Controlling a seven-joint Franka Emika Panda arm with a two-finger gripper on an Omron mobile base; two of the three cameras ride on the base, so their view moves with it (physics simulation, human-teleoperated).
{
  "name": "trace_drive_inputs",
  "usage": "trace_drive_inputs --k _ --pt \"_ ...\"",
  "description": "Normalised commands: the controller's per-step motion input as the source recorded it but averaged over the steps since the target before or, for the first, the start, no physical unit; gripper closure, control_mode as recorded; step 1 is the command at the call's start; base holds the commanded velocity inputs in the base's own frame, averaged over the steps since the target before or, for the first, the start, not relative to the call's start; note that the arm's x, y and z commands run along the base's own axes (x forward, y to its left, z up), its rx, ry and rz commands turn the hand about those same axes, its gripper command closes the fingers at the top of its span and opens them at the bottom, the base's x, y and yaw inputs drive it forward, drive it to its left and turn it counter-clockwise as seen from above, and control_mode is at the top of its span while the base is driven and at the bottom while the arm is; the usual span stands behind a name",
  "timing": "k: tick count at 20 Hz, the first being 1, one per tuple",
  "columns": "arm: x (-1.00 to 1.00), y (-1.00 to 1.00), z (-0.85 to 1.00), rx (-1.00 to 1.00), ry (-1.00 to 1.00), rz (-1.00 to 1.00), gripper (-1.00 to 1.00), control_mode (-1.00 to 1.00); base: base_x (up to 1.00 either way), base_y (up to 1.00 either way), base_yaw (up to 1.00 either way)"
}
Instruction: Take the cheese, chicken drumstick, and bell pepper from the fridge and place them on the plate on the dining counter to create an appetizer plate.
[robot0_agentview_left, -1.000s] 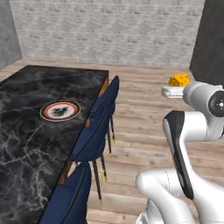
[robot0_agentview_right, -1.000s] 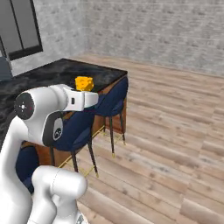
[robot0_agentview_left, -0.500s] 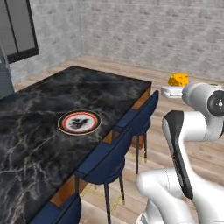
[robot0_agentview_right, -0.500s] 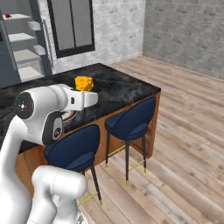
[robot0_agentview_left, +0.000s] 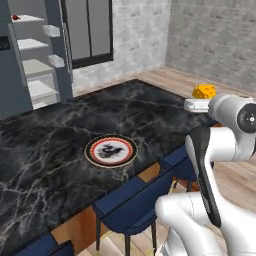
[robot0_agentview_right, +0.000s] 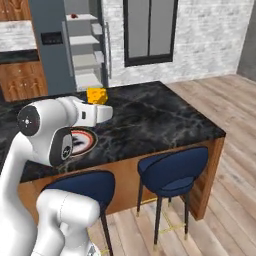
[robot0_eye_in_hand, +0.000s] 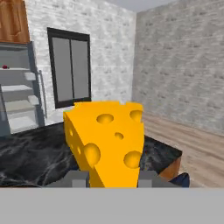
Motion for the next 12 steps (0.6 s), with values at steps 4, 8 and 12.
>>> trace_drive_inputs --k 4,8,12 --pt "0.0 0.0 0.0 0.0 0.0 0.0 1.0 1.0 0.82 -0.32 0.58" --pt "0.0 0.0 0.0 0.0 0.0 0.0 1.0 1.0 0.71 -0.33 0.59" --pt "0.0 0.0 0.0 0.0 0.0 0.0 1.0 1.0 0.68 -0.32 0.59"
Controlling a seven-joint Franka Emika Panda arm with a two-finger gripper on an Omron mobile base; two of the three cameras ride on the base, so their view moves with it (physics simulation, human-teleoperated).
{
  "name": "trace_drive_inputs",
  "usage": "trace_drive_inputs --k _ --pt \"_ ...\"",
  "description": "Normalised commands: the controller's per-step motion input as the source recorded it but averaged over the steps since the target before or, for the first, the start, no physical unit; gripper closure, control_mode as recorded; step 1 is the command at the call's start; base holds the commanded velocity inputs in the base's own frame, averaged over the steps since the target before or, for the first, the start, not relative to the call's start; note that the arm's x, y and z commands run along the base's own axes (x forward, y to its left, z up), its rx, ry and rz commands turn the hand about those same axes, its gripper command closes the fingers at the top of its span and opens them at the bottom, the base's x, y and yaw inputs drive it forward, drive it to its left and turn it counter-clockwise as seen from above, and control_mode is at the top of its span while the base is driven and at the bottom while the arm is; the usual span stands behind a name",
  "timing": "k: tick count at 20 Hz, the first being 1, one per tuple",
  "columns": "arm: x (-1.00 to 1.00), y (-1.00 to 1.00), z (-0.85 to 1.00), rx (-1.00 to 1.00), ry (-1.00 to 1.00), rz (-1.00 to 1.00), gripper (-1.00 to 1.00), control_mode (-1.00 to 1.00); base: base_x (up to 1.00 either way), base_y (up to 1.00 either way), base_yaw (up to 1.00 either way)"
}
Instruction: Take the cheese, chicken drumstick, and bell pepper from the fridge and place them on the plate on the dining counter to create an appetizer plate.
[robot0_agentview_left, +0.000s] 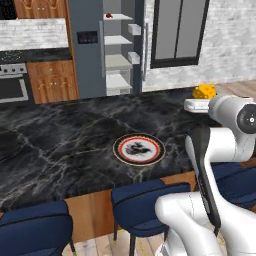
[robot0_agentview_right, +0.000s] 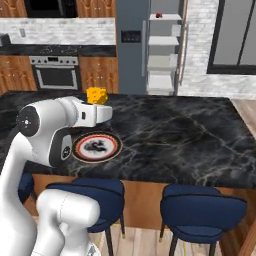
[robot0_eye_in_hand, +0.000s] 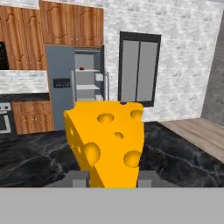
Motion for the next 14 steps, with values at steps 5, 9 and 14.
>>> trace_drive_inputs --k 5,9,14 --pt "0.0 0.0 0.0 0.0 0.0 0.0 1.0 1.0 0.55 -0.21 0.54" --pt "0.0 0.0 0.0 0.0 0.0 0.0 1.0 1.0 0.54 0.0 0.43" --pt "0.5 0.0 -0.24 0.0 0.19 0.28 1.0 -1.0 0.11 0.0 0.08"
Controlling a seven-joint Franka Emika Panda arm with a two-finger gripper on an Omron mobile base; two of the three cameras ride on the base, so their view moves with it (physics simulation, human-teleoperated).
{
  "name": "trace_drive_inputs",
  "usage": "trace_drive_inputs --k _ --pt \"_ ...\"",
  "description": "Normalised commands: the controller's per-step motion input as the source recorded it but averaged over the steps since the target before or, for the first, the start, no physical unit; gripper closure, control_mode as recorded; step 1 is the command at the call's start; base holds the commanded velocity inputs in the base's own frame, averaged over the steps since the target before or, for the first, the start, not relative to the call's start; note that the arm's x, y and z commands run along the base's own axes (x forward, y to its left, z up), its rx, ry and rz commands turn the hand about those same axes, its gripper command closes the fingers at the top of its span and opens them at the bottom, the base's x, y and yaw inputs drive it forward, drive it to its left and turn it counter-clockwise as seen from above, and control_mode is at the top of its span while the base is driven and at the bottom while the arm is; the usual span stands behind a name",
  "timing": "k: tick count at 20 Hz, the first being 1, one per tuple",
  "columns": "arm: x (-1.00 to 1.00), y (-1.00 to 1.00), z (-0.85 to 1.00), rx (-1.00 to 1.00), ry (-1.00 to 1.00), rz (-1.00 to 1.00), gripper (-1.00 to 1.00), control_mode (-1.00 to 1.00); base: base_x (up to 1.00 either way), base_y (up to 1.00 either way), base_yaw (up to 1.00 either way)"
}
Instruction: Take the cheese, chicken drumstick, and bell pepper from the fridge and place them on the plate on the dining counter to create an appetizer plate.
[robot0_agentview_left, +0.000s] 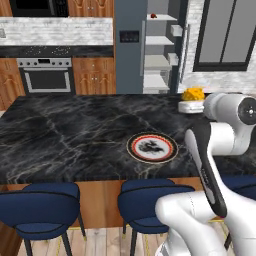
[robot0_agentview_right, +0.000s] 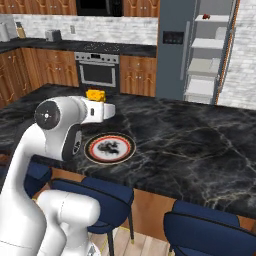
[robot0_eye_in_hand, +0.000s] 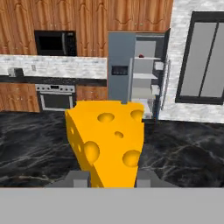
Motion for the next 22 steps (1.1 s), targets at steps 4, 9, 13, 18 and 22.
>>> trace_drive_inputs --k 4,9,13,18,22 --pt "0.73 0.03 -0.31 0.01 0.38 0.25 1.0 -1.0 0.0 0.0 0.0" --pt "0.5 0.15 -0.34 -0.01 0.27 0.08 1.0 -1.0 0.0 0.0 0.0" --pt "0.18 0.11 -0.5 -0.06 0.04 0.0 1.0 -1.0 0.0 0.0 0.0" --pt "0.22 0.01 -0.62 -0.07 0.0 0.0 1.0 -1.0 0.0 0.0 0.0" --pt "0.21 0.0 -0.68 -0.03 0.0 0.0 1.0 -1.0 0.0 0.0 0.0"
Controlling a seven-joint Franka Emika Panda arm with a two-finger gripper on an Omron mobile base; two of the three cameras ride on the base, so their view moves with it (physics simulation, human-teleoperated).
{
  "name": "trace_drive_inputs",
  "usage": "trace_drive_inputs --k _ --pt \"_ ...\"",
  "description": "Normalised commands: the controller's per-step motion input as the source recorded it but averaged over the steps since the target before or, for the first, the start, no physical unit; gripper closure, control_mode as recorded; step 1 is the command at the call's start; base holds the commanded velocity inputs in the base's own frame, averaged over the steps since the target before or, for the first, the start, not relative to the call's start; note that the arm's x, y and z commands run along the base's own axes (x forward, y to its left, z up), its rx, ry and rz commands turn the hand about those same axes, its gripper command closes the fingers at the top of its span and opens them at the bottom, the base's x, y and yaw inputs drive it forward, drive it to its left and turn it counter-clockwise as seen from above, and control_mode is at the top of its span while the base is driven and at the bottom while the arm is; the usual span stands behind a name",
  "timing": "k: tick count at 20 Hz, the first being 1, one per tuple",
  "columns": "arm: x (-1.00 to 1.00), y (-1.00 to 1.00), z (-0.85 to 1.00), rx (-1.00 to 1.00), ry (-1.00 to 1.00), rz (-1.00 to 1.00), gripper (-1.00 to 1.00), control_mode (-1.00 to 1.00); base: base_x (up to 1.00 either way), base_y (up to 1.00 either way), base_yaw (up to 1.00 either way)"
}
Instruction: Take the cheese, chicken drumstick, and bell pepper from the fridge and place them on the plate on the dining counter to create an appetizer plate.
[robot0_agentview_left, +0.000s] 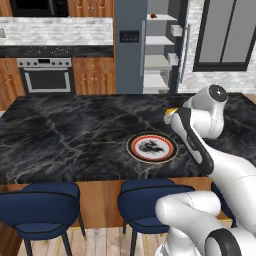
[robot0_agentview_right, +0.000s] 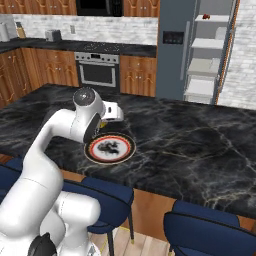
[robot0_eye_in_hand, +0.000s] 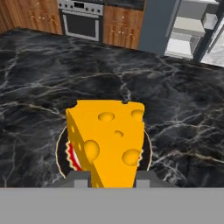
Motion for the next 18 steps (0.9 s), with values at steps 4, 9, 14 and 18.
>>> trace_drive_inputs --k 4,9,14,18 --pt "0.26 0.0 -0.62 -0.01 0.0 0.0 1.0 -1.0 0.0 0.0 0.0" --pt "0.33 0.0 -0.51 0.0 0.01 0.0 1.0 -1.0 0.0 0.0 0.0" --pt "0.28 0.0 -0.48 -0.01 0.04 0.0 1.0 -1.0 0.0 0.0 0.0" --pt "0.23 0.0 -0.45 -0.01 0.05 0.0 1.0 -1.0 0.0 0.0 0.0"
